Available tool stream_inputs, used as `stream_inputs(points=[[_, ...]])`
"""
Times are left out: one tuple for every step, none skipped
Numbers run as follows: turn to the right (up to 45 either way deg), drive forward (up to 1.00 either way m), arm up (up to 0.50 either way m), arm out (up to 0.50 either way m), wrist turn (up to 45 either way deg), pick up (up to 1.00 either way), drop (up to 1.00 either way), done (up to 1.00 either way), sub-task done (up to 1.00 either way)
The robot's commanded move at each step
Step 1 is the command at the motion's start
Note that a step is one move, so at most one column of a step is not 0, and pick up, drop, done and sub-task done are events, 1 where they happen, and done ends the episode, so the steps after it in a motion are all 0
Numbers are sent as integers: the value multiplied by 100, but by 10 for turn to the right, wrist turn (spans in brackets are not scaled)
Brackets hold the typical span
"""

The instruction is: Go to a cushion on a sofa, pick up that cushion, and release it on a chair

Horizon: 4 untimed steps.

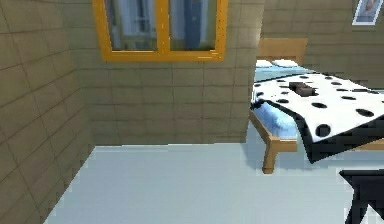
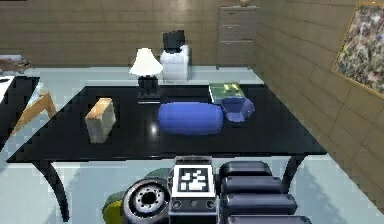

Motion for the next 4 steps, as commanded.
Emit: stream_inputs(points=[[450, 0, 0, 0, 0, 0, 0, 0, 0], [450, 0, 0, 0, 0, 0, 0, 0, 0], [450, 0, 0, 0, 0, 0, 0, 0, 0], [90, 0, 0, 0, 0, 0, 0, 0, 0]])
